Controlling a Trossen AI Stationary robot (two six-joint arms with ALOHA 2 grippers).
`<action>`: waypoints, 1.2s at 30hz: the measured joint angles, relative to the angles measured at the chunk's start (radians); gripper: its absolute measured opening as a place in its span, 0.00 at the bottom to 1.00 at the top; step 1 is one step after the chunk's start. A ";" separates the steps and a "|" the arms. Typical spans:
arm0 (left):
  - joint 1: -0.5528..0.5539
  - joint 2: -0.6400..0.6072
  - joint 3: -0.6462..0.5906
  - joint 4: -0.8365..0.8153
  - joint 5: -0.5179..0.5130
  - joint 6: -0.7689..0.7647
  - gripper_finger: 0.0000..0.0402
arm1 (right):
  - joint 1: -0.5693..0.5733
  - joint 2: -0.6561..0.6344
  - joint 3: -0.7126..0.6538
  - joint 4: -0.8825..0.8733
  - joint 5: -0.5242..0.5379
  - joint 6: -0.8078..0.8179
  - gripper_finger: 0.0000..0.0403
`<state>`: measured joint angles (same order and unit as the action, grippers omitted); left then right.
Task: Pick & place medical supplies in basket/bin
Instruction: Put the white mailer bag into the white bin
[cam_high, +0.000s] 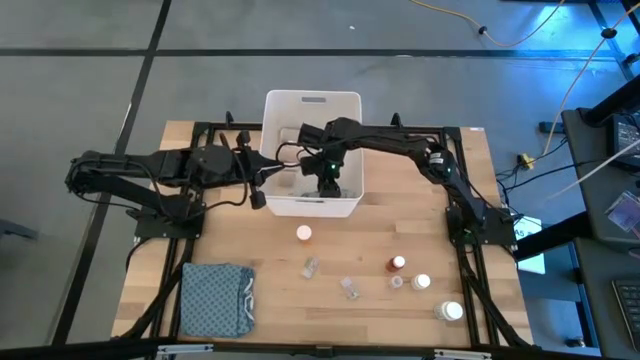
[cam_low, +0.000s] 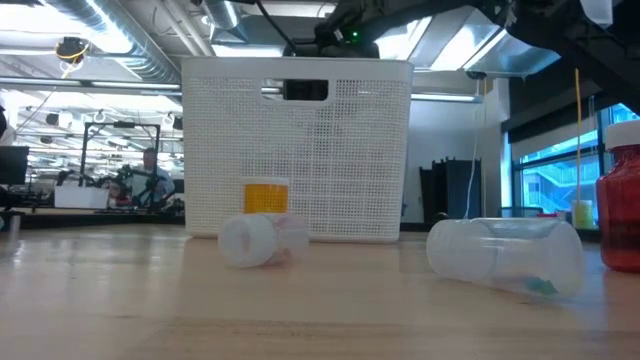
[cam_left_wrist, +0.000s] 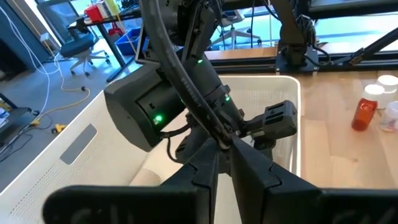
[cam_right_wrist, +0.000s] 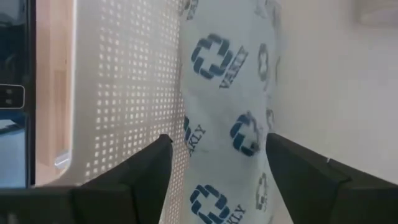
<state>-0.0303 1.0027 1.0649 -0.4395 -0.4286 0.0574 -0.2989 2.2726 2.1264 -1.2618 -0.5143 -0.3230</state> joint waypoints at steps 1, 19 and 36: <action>0.000 0.000 0.000 -0.004 0.000 0.000 0.08 | 0.001 0.000 -0.006 0.000 0.000 -0.001 0.64; 0.000 0.000 0.000 -0.014 -0.001 -0.012 0.08 | 0.009 0.000 -0.019 0.050 0.034 -0.025 0.65; 0.000 -0.001 0.000 -0.013 -0.035 -0.010 0.10 | 0.033 0.002 -0.020 -0.005 -0.210 -0.090 0.65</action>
<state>-0.0303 1.0016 1.0649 -0.4526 -0.4633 0.0479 -0.2656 2.2742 2.1067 -1.2664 -0.7244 -0.4129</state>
